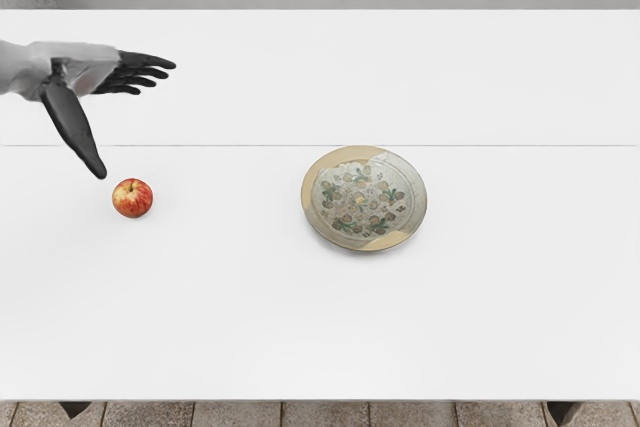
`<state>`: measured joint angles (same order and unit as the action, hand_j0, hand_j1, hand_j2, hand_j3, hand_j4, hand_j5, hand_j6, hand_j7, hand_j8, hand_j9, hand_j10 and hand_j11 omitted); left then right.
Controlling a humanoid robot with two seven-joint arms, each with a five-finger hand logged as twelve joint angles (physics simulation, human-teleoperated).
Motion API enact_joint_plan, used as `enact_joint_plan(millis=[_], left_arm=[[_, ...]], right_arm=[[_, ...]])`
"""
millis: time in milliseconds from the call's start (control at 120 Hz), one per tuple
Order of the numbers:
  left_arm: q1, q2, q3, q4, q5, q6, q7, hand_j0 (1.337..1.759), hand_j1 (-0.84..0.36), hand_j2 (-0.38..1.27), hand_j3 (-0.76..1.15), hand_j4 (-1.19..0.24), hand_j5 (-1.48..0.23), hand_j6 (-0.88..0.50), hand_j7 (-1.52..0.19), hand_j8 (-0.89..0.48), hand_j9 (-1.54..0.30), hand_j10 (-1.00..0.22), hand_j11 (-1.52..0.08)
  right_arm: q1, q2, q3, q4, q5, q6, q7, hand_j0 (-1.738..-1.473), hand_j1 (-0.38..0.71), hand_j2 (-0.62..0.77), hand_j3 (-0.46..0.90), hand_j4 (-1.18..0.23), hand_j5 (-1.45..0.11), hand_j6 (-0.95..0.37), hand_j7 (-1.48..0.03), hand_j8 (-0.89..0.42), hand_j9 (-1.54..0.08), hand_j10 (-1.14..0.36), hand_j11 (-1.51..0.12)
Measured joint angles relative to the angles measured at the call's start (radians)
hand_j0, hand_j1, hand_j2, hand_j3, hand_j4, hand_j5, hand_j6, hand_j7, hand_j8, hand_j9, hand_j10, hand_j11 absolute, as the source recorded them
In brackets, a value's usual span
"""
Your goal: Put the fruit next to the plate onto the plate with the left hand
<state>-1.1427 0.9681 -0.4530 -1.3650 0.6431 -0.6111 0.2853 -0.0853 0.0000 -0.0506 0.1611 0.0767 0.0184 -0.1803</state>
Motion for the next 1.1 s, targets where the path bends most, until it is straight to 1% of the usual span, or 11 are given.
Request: enact_joint_plan(millis=[100, 133, 225, 267, 325, 400, 550, 650, 742, 925, 1100], left_arm=[[0.000, 0.000, -0.010, -0.008, 0.017, 0.000, -0.004, 1.658, 0.33, 0.00, 0.00, -0.02, -0.03, -0.02, -0.02, -0.02, -0.02, -0.02, -0.02], [0.000, -0.007, -0.009, -0.010, 0.018, 0.000, 0.008, 1.658, 0.33, 0.00, 0.00, -0.02, -0.03, -0.02, -0.02, -0.02, -0.02, -0.02, -0.02], [0.002, 0.001, -0.006, -0.024, 0.020, 0.000, 0.161, 1.658, 0.33, 0.00, 0.00, -0.02, -0.02, -0.02, -0.02, -0.02, -0.02, -0.02, -0.02], [-0.001, -0.009, -0.003, -0.054, 0.024, 0.000, 0.215, 1.658, 0.33, 0.00, 0.00, -0.02, -0.03, -0.02, -0.02, -0.02, -0.02, -0.02, -0.02], [-0.001, -0.016, -0.001, -0.118, 0.087, 0.000, 0.262, 1.658, 0.33, 0.00, 0.00, -0.02, -0.03, -0.02, -0.02, -0.02, -0.02, -0.02, -0.02], [0.005, -0.030, 0.003, -0.195, 0.218, 0.000, 0.295, 1.658, 0.33, 0.00, 0.00, -0.02, -0.03, -0.03, -0.02, -0.02, -0.02, -0.02, -0.02], [0.112, -0.089, 0.010, -0.286, 0.493, 0.127, 0.318, 1.658, 0.33, 0.00, 0.00, -0.02, -0.03, -0.03, -0.03, -0.03, -0.03, -0.02, -0.03], [0.118, -0.109, 0.040, -0.301, 0.600, 0.245, 0.323, 1.658, 0.33, 0.01, 0.00, -0.03, -0.03, -0.03, -0.03, -0.03, -0.03, -0.03, -0.03], [0.118, -0.160, 0.099, -0.292, 0.663, 0.327, 0.324, 1.658, 0.32, 0.01, 0.00, -0.03, -0.03, -0.03, -0.03, -0.03, -0.03, -0.03, -0.03], [0.141, -0.164, 0.212, -0.264, 0.744, 0.415, 0.325, 1.658, 0.28, 0.01, 0.00, -0.07, -0.08, -0.07, -0.08, -0.07, -0.08, -0.07, -0.08], [0.184, -0.163, 0.251, -0.247, 0.799, 0.488, 0.326, 1.658, 0.20, 0.03, 0.00, -0.13, -0.17, -0.14, -0.17, -0.14, -0.17, -0.13, -0.17]], right_arm=[[-0.001, 0.000, 0.000, 0.000, 0.000, 0.000, -0.001, -1.658, -0.35, 0.00, 0.00, 0.00, 0.00, 0.00, 0.00, 0.00, 0.00, 0.00, 0.00], [-0.001, 0.000, 0.000, 0.000, -0.001, 0.000, -0.001, -1.658, -0.35, 0.00, 0.00, 0.00, 0.00, 0.00, 0.00, 0.00, 0.00, 0.00, 0.00], [-0.001, 0.000, 0.000, 0.000, -0.001, 0.000, -0.002, -1.658, -0.35, 0.00, 0.00, 0.00, 0.00, 0.00, 0.00, 0.00, 0.00, 0.00, 0.00], [0.000, 0.000, 0.000, 0.000, -0.001, 0.000, -0.002, -1.658, -0.35, 0.00, 0.00, 0.00, 0.00, 0.00, 0.00, 0.00, 0.00, 0.00, 0.00], [0.000, 0.000, 0.000, 0.000, -0.001, 0.000, -0.002, -1.658, -0.35, 0.00, 0.00, 0.00, 0.00, 0.00, 0.00, 0.00, 0.00, 0.00, 0.00], [0.001, 0.000, 0.000, 0.000, -0.001, 0.000, -0.002, -1.658, -0.35, 0.00, 0.00, 0.00, 0.00, 0.00, 0.00, 0.00, 0.00, 0.00, 0.00], [0.001, 0.000, 0.000, 0.000, -0.001, 0.000, -0.002, -1.658, -0.35, 0.00, 0.00, 0.00, 0.00, 0.00, 0.00, 0.00, 0.00, 0.00, 0.00], [0.001, 0.000, 0.000, 0.000, -0.001, 0.000, -0.002, -1.658, -0.35, 0.00, 0.00, 0.00, 0.00, 0.00, 0.00, 0.00, 0.00, 0.00, 0.00], [0.001, 0.000, 0.000, 0.000, -0.001, 0.000, -0.002, -1.658, -0.35, 0.00, 0.00, 0.00, 0.00, 0.00, 0.00, 0.00, 0.00, 0.00, 0.00], [0.001, 0.000, 0.000, 0.000, -0.002, 0.000, -0.002, -1.658, -0.35, 0.00, 0.00, 0.00, 0.00, 0.00, 0.00, 0.00, 0.00, 0.00, 0.00], [0.001, 0.000, -0.001, 0.000, -0.002, 0.000, -0.002, -1.658, -0.35, 0.00, 0.00, 0.00, 0.00, 0.00, 0.00, 0.00, 0.00, 0.00, 0.00]])
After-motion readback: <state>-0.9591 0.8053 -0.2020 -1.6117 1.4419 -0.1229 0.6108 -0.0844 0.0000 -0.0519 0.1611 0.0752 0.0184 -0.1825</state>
